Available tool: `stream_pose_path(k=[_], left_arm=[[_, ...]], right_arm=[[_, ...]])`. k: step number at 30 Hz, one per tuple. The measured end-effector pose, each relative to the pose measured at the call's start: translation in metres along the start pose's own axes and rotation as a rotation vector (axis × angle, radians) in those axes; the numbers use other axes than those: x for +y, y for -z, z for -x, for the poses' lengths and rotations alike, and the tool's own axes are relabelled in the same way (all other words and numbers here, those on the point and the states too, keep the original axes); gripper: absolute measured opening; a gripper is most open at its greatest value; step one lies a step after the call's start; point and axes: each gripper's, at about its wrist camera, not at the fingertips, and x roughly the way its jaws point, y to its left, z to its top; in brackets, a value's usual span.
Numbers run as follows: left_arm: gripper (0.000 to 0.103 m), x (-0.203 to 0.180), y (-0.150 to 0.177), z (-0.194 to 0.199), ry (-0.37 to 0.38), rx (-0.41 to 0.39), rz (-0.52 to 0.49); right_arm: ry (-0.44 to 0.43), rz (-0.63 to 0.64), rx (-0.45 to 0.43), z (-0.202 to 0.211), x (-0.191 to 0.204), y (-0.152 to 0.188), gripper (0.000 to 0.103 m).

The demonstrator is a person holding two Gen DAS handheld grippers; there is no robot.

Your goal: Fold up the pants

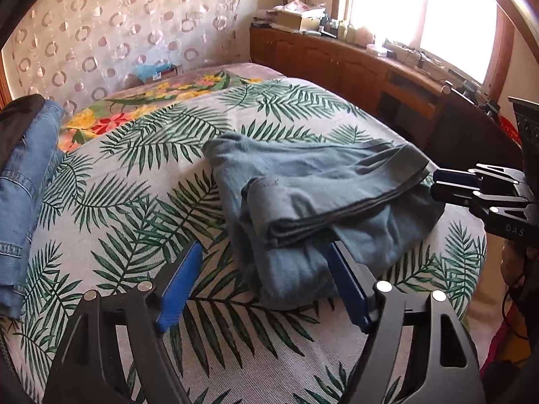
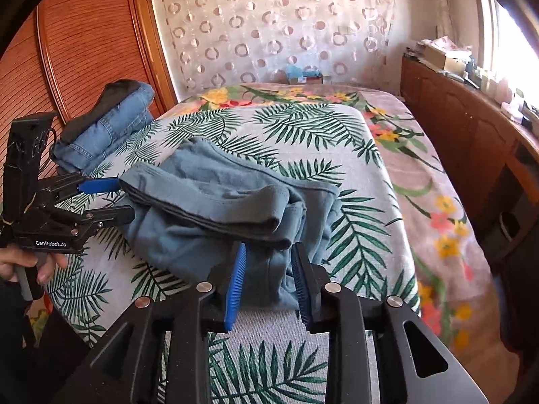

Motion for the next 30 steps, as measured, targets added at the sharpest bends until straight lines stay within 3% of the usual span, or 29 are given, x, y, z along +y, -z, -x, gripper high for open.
stream_pose_path(k=[14, 21, 30], left_arm=[[0.077, 0.009, -0.027, -0.023, -0.068, 0.023, -0.008], [0.077, 0.015, -0.046, -0.029, -0.087, 0.015, 0.009], [0.077, 0.016, -0.048, -0.002, -0.062, -0.057, 0.03]], right_arm=[[0.028, 0.069, 0.068, -0.026, -0.002, -0.022, 0.038], [0.056, 0.101, 0.029, -0.027, 0.003, -0.038, 0.038], [0.096, 0.065, -0.005, -0.045, -0.008, -0.06, 0.038]])
